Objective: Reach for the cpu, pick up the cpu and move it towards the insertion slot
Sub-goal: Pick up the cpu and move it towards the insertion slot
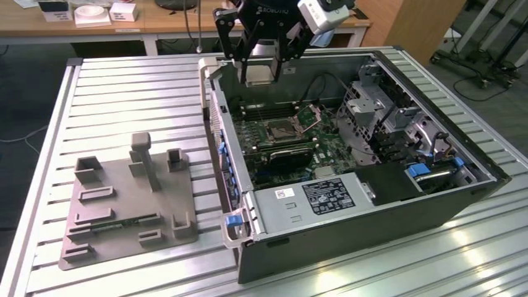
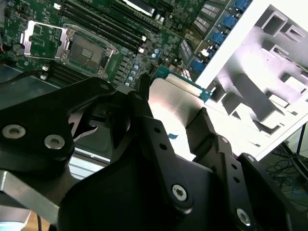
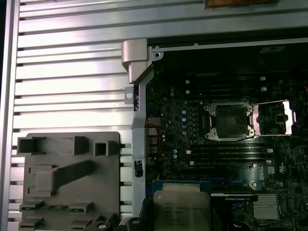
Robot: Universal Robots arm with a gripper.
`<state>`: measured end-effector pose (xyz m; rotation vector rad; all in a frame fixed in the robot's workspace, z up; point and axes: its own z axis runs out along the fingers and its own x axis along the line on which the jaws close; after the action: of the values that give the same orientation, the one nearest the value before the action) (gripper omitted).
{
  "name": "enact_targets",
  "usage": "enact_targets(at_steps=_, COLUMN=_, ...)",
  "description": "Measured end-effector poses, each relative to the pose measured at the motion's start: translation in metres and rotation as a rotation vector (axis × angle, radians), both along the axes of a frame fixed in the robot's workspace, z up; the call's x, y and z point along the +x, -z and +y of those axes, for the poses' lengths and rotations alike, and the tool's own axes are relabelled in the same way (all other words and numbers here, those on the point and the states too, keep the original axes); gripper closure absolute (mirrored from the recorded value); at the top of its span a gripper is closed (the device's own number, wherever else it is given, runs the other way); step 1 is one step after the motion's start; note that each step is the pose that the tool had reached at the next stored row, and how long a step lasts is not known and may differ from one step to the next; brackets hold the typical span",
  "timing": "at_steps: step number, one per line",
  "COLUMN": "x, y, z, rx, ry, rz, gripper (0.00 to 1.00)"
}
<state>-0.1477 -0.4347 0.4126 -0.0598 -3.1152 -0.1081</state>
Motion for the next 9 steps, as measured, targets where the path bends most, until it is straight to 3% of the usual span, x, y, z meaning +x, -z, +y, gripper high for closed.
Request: enact_targets(at_steps=9, x=0.0001, y=0.0001, z=0.0007, rx=0.0, ry=0.0, rz=0.0, gripper=0.46)
